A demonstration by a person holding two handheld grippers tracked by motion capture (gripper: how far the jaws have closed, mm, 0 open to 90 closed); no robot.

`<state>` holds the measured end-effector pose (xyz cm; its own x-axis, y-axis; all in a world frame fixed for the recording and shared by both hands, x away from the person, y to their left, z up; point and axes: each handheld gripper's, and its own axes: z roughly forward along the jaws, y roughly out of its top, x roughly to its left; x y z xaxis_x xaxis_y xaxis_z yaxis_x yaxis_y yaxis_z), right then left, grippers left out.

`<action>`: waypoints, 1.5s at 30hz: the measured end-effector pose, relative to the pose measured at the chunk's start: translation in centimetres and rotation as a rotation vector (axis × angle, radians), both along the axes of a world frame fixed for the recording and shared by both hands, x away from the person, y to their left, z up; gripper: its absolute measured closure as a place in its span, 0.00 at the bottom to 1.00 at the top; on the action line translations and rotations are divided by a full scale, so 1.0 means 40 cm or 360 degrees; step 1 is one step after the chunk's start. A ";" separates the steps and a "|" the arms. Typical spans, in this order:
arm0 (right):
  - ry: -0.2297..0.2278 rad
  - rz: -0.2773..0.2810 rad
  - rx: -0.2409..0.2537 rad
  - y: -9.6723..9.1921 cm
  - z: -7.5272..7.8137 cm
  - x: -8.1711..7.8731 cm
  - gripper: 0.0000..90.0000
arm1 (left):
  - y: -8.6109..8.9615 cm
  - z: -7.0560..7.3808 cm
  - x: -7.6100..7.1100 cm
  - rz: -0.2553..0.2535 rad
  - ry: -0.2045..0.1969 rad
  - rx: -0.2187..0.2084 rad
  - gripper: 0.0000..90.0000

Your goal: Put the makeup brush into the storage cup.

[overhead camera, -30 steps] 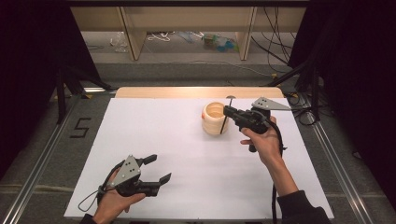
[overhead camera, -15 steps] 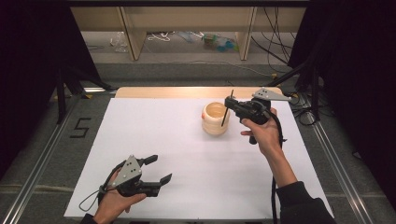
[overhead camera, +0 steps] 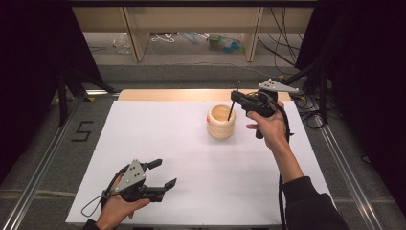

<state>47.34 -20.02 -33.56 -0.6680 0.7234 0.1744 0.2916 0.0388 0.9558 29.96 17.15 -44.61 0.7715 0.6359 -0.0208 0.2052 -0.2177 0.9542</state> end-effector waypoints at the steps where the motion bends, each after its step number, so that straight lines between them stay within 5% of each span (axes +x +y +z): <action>1: -0.0005 -0.0001 -0.0003 0.000 0.002 0.003 0.95 | 0.000 0.000 0.000 -0.0001 0.0000 0.0003 0.22; 14: 0.0008 -0.0075 -0.0011 0.008 0.015 0.038 0.95 | -0.002 -0.002 0.001 -0.0017 0.0005 0.0003 0.22; 45: 0.0081 -0.0157 -0.0076 0.060 -0.037 0.114 0.95 | -0.005 0.001 -0.001 -0.0022 -0.0005 0.0018 0.22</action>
<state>51.88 -17.63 -35.03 -0.5844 0.7934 0.1703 0.3445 0.0526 0.9373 29.90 16.96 -44.59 0.7802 0.6254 -0.0113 0.1991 -0.2312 0.9523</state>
